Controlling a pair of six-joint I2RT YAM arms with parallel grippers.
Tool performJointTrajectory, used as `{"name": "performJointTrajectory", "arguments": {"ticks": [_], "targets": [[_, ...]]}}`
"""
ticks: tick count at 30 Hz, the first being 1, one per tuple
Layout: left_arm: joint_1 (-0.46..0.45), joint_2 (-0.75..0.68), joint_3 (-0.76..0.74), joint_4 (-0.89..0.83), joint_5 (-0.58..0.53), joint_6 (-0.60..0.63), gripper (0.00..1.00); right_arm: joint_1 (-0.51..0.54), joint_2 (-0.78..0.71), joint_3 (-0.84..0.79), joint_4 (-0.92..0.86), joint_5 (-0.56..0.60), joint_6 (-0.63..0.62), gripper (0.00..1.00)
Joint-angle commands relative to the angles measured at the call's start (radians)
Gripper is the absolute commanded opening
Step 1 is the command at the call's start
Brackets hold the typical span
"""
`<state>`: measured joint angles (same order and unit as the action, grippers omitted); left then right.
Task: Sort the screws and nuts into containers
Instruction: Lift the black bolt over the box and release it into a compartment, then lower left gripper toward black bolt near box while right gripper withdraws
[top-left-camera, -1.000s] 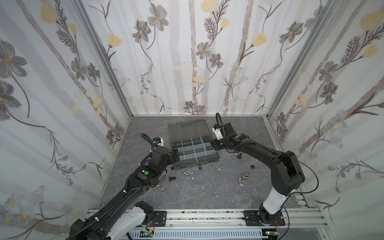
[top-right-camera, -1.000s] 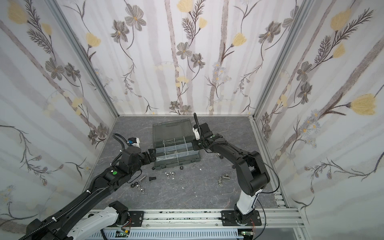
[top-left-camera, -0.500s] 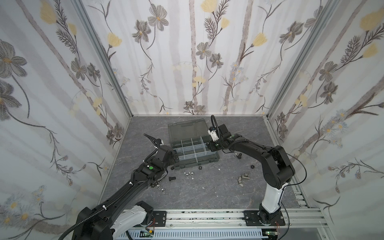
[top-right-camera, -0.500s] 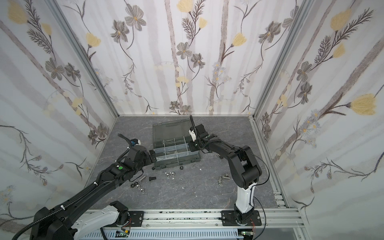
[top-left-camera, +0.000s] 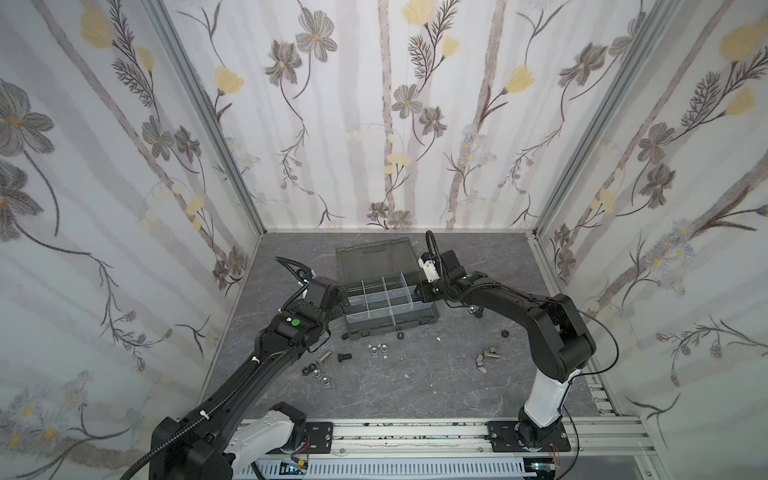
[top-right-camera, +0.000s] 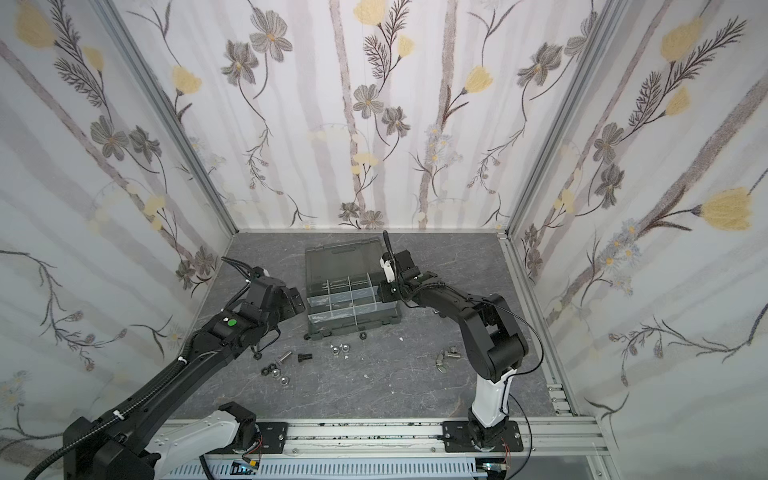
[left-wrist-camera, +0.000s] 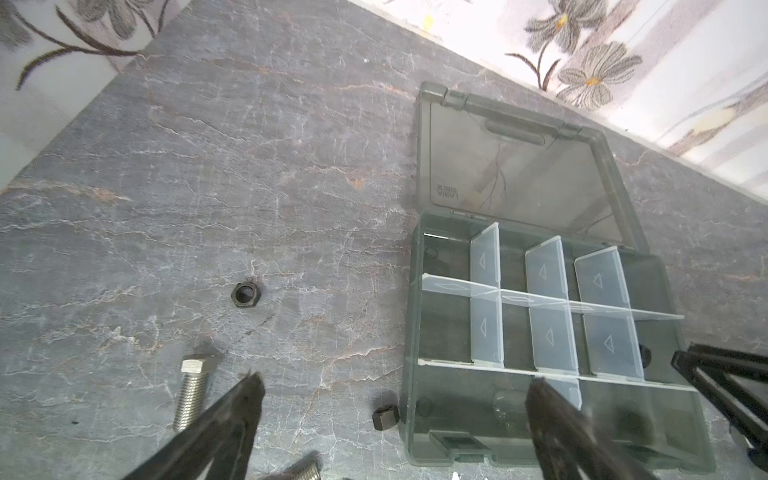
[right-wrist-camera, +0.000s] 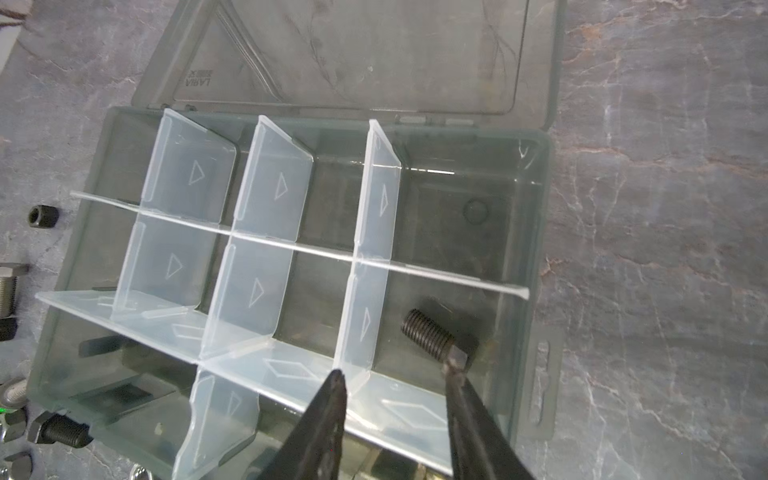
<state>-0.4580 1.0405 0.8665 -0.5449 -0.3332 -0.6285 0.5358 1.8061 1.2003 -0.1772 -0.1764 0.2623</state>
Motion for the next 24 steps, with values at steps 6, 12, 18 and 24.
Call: {"name": "performJointTrajectory", "arguments": {"ticks": [6,12,18,24], "targets": [[0.020,-0.034,0.059,-0.250,0.067,-0.002,0.81,0.008,-0.175,-0.173,0.333,-0.044,0.176,0.45],[0.017,-0.085,-0.023,-0.280,0.144,-0.055,0.74,0.047,-0.333,-0.303,0.426,-0.031,0.199,0.51],[-0.036,-0.096,-0.065,-0.308,0.153,-0.098,0.76,0.047,-0.472,-0.398,0.451,-0.004,0.183,0.64],[-0.097,-0.071,-0.098,-0.260,0.130,-0.172,0.88,0.043,-0.604,-0.488,0.475,0.047,0.175,0.74]]}}
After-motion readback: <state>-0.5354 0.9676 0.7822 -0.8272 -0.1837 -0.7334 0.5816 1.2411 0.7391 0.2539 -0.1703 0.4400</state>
